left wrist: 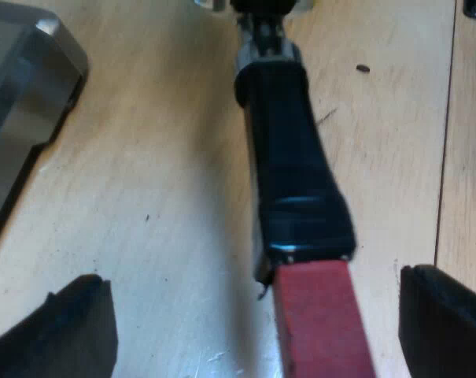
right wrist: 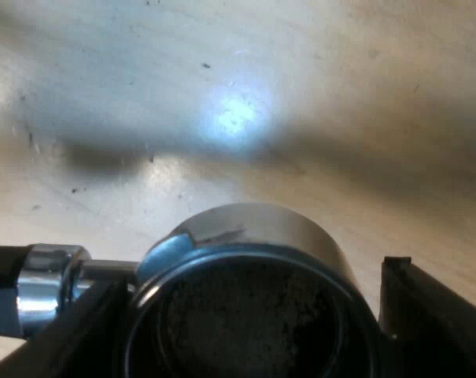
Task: Put the handle in the coffee machine
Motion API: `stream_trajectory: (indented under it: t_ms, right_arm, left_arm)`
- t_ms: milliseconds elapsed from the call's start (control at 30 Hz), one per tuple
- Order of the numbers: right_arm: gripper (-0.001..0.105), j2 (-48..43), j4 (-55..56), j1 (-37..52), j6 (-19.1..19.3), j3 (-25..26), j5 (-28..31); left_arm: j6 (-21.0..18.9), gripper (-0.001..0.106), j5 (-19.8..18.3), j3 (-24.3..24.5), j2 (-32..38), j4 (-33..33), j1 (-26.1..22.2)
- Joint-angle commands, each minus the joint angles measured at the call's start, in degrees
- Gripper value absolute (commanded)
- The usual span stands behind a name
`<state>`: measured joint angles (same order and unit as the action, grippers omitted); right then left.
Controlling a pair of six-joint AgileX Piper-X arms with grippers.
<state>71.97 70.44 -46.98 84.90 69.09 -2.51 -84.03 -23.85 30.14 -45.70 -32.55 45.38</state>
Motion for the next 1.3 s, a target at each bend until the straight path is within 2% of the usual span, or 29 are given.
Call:
stream_trajectory:
  t_ms: [33,400,600,1300]
  right_arm:
    - [0.000,-0.9,0.8,0.2,0.1,0.9,-1.3]
    - [0.000,-0.9,1.0,0.2,0.0,0.9,-1.7]
    - [0.000,-0.9,1.0,0.2,-0.1,0.9,-1.7]
    - [0.000,-0.9,1.0,0.2,-0.2,0.9,-1.7]
  left_arm:
    - [0.5,0.074,-0.5,0.2,-1.1,1.2,0.3]
    - [3.1,0.074,-1.8,0.2,-6.5,2.0,0.3]
    - [3.1,0.074,-1.8,0.2,-7.4,4.2,0.3]
    - [3.5,0.074,-1.8,0.0,-11.6,4.2,0.3]
